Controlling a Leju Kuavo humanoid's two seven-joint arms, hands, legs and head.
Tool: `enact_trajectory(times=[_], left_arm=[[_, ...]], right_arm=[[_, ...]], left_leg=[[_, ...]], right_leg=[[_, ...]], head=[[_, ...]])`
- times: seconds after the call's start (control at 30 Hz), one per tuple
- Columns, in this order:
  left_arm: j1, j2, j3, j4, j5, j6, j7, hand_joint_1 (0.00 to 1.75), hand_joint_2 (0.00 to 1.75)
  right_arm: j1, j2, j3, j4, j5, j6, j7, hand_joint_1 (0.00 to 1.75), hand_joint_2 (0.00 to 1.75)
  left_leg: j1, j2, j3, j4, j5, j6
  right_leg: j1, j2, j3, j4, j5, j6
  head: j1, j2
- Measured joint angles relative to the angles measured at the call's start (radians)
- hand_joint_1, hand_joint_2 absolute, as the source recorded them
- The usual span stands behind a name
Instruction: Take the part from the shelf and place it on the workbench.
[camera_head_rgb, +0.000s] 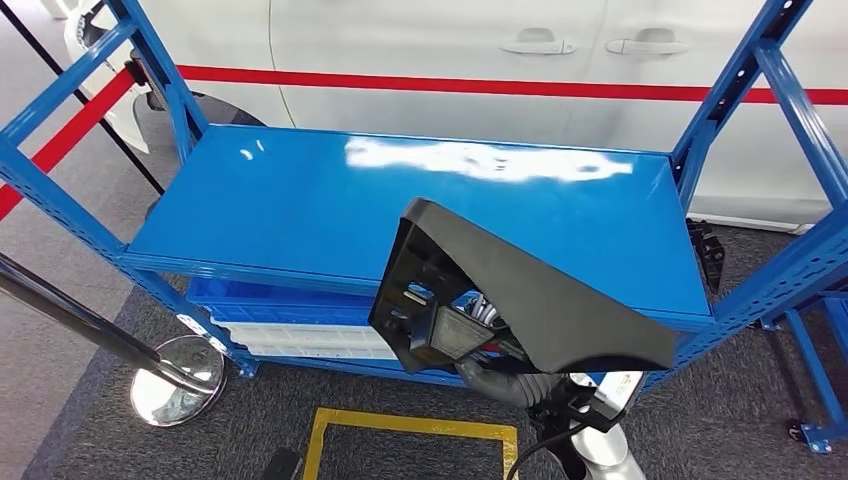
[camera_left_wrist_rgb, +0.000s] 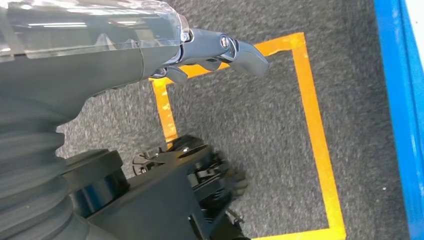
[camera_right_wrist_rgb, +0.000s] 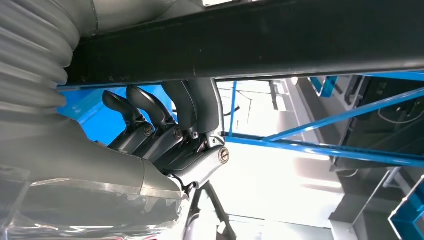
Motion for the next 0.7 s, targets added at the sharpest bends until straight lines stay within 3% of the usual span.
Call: enact_trajectory(times=[0.1, 0.13, 0.2, 0.27, 0.3, 0.4, 0.43, 0.47, 0.5, 0.53, 0.57, 0.6, 0.63, 0.7], left_arm=[[-0.003, 0.003, 0.0, -0.002, 0.0, -0.001, 0.001, 0.0, 1.75], [-0.005, 0.004, 0.0, -0.002, 0.001, -0.001, 0.002, 0.0, 1.75], [-0.006, 0.004, 0.0, -0.003, 0.001, -0.001, 0.004, 0.0, 1.75], [-0.006, 0.002, 0.0, -0.003, 0.004, -0.002, 0.009, 0.0, 1.75], [-0.007, 0.002, 0.0, -0.002, 0.005, -0.003, 0.012, 0.0, 1.75], [-0.006, 0.001, 0.0, -0.002, 0.005, -0.005, 0.024, 0.0, 1.75], [-0.005, 0.001, 0.0, -0.002, 0.004, -0.007, 0.028, 0.0, 1.75], [-0.004, 0.0, 0.0, -0.002, 0.003, -0.008, 0.033, 0.0, 1.75], [-0.003, 0.0, 0.0, -0.002, 0.002, -0.009, 0.036, 0.0, 1.75], [-0.003, 0.0, 0.0, -0.002, 0.003, -0.009, 0.039, 0.0, 1.75], [-0.004, 0.0, 0.0, -0.002, 0.005, -0.01, 0.042, 0.0, 1.75], [-0.005, 0.001, 0.0, -0.003, 0.008, -0.009, 0.044, 0.0, 1.75], [-0.005, 0.002, 0.0, -0.003, 0.01, -0.009, 0.045, 0.0, 1.75], [-0.004, 0.003, 0.0, -0.003, 0.016, -0.008, 0.045, 0.0, 1.75]], right_arm=[[0.002, 0.005, -0.004, 0.0, -0.002, 0.001, 0.0, 1.75, 1.75], [0.002, 0.007, -0.004, 0.0, -0.002, 0.001, 0.0, 1.75, 1.75], [0.002, 0.011, -0.006, 0.001, -0.004, 0.003, 0.0, 1.75, 1.75], [0.001, 0.012, -0.009, 0.002, -0.005, 0.006, 0.0, 1.75, 1.75], [-0.002, 0.012, -0.011, 0.003, -0.005, 0.008, 0.001, 1.75, 1.75], [-0.016, 0.014, -0.015, 0.009, -0.005, 0.01, 0.004, 1.75, 1.75], [-0.017, 0.015, -0.017, 0.012, -0.005, 0.009, 0.004, 1.75, 1.75], [-0.017, 0.015, -0.018, 0.015, -0.005, 0.009, 0.004, 1.75, 1.75], [-0.016, 0.015, -0.02, 0.017, -0.005, 0.008, 0.003, 1.75, 1.75], [-0.016, 0.015, -0.021, 0.019, -0.004, 0.008, 0.001, 1.75, 1.75], [-0.016, 0.015, -0.022, 0.02, -0.004, 0.008, -0.002, 1.75, 1.75], [-0.017, 0.016, -0.023, 0.021, -0.002, 0.009, -0.004, 1.75, 1.75], [-0.018, 0.017, -0.024, 0.022, -0.001, 0.01, -0.006, 1.75, 1.75], [-0.02, 0.021, -0.027, 0.026, 0.003, 0.013, -0.009, 1.75, 1.75]], left_leg=[[-0.024, -0.03, 0.134, -0.208, 0.058, 0.056], [-0.033, -0.04, 0.154, -0.246, 0.069, 0.069], [-0.042, -0.038, 0.153, -0.265, 0.088, 0.079], [-0.037, -0.022, 0.149, -0.288, 0.121, 0.075], [-0.032, -0.012, 0.144, -0.299, 0.14, 0.073], [-0.024, 0.012, 0.106, -0.309, 0.182, 0.06], [-0.021, 0.019, 0.089, -0.306, 0.193, 0.054], [-0.018, 0.026, 0.07, -0.302, 0.203, 0.05], [-0.014, 0.032, 0.051, -0.295, 0.212, 0.044], [-0.009, 0.036, 0.031, -0.284, 0.219, 0.037], [-0.004, 0.038, 0.012, -0.27, 0.224, 0.029], [-0.002, 0.039, -0.006, -0.253, 0.227, 0.022], [-0.002, 0.039, -0.018, -0.239, 0.23, 0.015], [-0.002, 0.038, -0.031, -0.228, 0.242, 0.002]], right_leg=[[0.008, 0.022, -0.019, -0.007, 0.031, 0.0], [0.005, 0.028, -0.02, -0.011, 0.041, 0.003], [-0.004, 0.041, -0.019, -0.023, 0.061, 0.016], [-0.003, 0.04, -0.023, -0.027, 0.061, 0.023], [-0.002, 0.03, -0.03, -0.012, 0.033, 0.026], [-0.013, -0.007, -0.067, 0.143, -0.119, 0.045], [-0.019, -0.012, -0.073, 0.201, -0.144, 0.053], [-0.024, -0.015, -0.067, 0.239, -0.144, 0.062], [-0.03, -0.017, -0.046, 0.245, -0.124, 0.07], [-0.035, -0.02, -0.007, 0.216, -0.098, 0.079], [-0.04, -0.022, 0.042, 0.159, -0.091, 0.088], [-0.04, -0.022, 0.091, 0.096, -0.099, 0.089], [-0.04, -0.021, 0.126, 0.046, -0.114, 0.084], [-0.032, -0.017, 0.143, 0.01, -0.134, 0.057]], head=[[0.001, 0.0], [0.002, 0.0], [0.002, 0.0], [0.001, 0.0], [0.001, 0.0], [0.001, 0.0], [0.001, 0.0], [0.001, 0.0], [0.001, 0.0], [0.001, 0.0], [0.001, 0.0], [0.001, 0.0], [0.0, 0.0], [-0.002, 0.0]])
